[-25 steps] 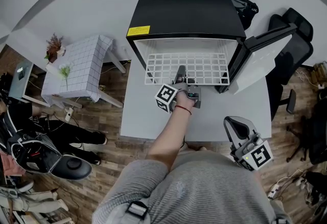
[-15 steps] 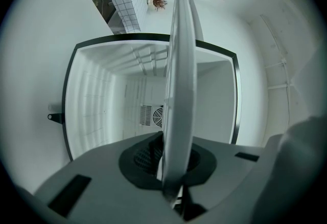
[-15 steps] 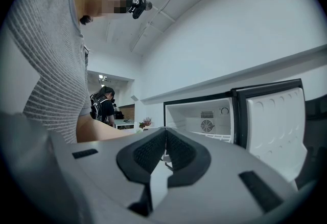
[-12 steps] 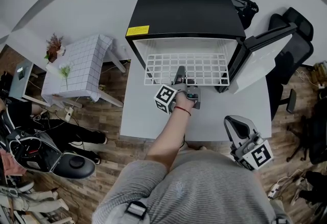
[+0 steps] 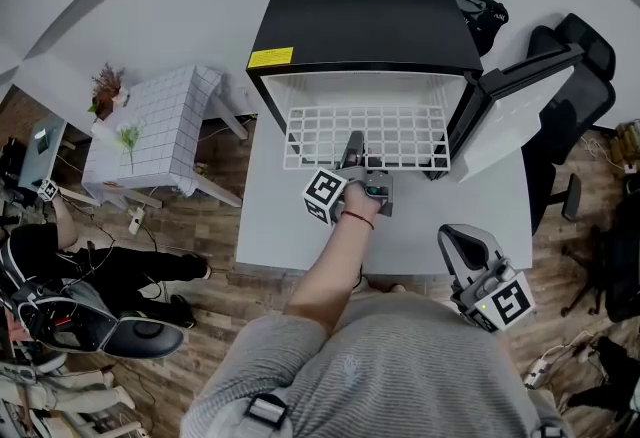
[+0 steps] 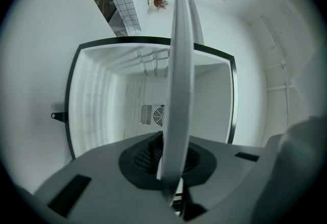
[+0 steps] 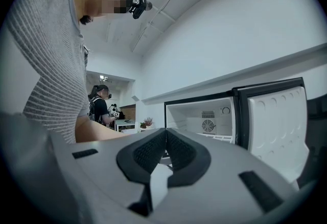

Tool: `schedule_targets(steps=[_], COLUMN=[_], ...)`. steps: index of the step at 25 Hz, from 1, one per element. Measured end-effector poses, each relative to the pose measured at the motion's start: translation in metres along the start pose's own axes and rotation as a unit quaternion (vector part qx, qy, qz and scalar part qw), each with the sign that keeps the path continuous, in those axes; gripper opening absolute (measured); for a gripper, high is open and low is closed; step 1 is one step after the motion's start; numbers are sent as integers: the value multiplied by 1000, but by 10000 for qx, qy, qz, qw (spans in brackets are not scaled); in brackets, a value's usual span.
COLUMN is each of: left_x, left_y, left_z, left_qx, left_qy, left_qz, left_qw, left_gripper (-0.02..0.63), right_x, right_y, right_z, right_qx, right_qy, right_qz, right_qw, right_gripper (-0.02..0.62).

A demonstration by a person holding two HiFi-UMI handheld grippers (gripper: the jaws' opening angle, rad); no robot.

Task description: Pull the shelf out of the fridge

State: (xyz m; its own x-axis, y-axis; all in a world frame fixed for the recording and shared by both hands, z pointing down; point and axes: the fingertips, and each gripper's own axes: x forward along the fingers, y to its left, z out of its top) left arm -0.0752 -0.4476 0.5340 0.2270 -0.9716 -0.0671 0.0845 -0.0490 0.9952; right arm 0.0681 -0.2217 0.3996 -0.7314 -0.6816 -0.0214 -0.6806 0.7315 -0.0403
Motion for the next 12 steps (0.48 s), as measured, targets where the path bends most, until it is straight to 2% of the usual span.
schedule_targets(steps=[12], left_x=[-4], left_y=[-3], left_z=[0], left_qx=[-9], left_qy=[-20], left_qz=[-9], left_qw=[10000], left_gripper=[32], right_x=[-1], right_y=[-4], right_z=[1], right_qx=[-150], right_qy=[-8], right_qz=[-40], right_qw=[9999], right_gripper=[12])
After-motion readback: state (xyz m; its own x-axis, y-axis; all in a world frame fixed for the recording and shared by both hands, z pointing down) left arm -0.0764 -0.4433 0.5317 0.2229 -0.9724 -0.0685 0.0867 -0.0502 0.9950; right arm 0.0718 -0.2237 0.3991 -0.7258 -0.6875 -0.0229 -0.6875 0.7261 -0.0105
